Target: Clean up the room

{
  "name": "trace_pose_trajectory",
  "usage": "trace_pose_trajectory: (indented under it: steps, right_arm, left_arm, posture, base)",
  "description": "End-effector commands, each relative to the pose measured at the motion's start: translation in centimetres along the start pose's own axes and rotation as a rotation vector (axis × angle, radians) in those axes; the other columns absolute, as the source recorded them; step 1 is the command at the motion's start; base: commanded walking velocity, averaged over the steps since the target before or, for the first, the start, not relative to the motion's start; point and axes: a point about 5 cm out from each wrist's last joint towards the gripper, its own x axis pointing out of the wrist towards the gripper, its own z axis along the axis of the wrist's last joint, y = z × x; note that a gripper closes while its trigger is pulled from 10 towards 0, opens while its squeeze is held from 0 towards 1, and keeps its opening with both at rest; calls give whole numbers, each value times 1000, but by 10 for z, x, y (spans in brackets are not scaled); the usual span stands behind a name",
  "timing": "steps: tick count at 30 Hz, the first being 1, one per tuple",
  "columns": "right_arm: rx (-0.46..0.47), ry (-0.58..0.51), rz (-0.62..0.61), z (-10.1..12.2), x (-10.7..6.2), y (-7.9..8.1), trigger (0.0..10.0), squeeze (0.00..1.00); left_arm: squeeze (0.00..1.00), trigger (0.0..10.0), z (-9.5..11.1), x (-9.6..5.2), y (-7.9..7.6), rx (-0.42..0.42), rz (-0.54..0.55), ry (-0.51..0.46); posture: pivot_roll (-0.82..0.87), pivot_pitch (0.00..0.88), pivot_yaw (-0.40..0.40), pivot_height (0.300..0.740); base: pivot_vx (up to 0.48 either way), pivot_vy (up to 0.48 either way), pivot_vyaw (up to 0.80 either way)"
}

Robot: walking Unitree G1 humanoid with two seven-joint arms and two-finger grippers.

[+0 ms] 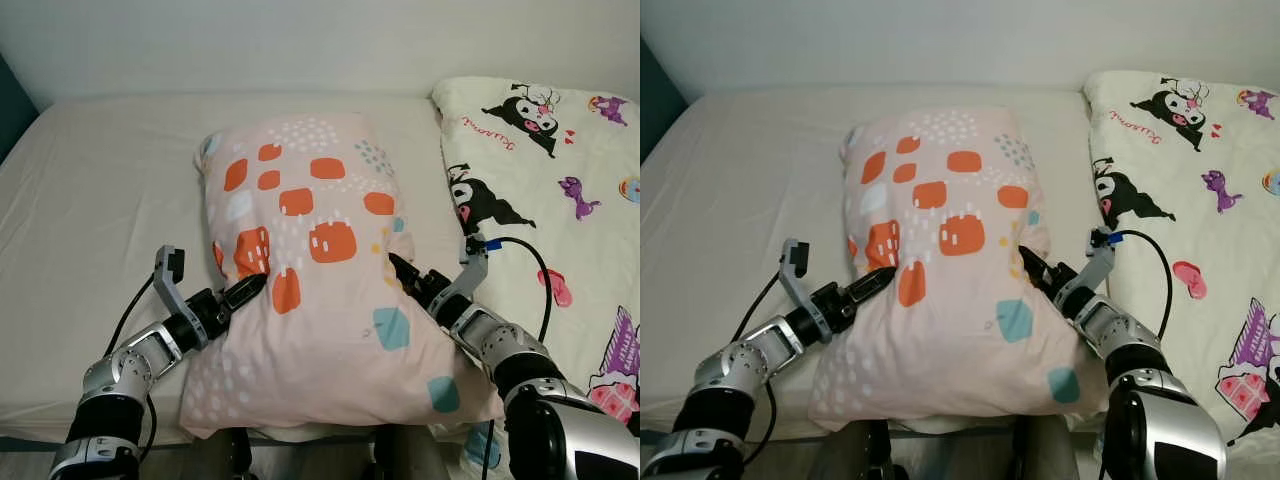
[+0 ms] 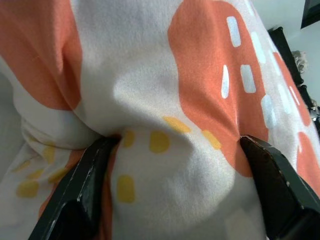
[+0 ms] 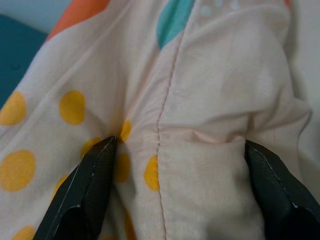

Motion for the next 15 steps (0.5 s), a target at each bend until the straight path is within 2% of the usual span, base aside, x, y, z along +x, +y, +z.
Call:
trace_pose_trajectory:
  steps: [1, 2, 5, 10, 15]
  right_arm:
    - [28, 130, 44, -29, 2, 1, 10000, 0]
    - [28, 130, 44, -29, 2, 1, 10000, 0]
    - [27, 252, 23, -54, 0, -3, 10000, 0]
    - [34, 294, 4, -65, -1, -4, 10000, 0]
    - [46, 345, 80, -80, 6, 7, 10000, 0]
  left_arm:
    - [0, 10000, -22, 5, -4, -23, -24, 68]
    - [0, 10000, -22, 5, -4, -23, -24, 68]
    - [0, 10000, -27, 8, -9, -6, -45, 89]
    - [0, 10000, -31, 10, -13, 12, -59, 101]
    - [0, 10000, -40, 15, -26, 72, -96, 124]
  posture:
    - [96, 414, -34, 599]
    - [96, 414, -34, 599]
    - [96, 414, -33, 599]
    - [96, 414, -32, 599]
    - [95, 409, -28, 599]
  base:
    - [0, 0, 0]
    - [0, 0, 0]
    - [0, 0, 0]
    - [0, 0, 0]
    - [0, 0, 0]
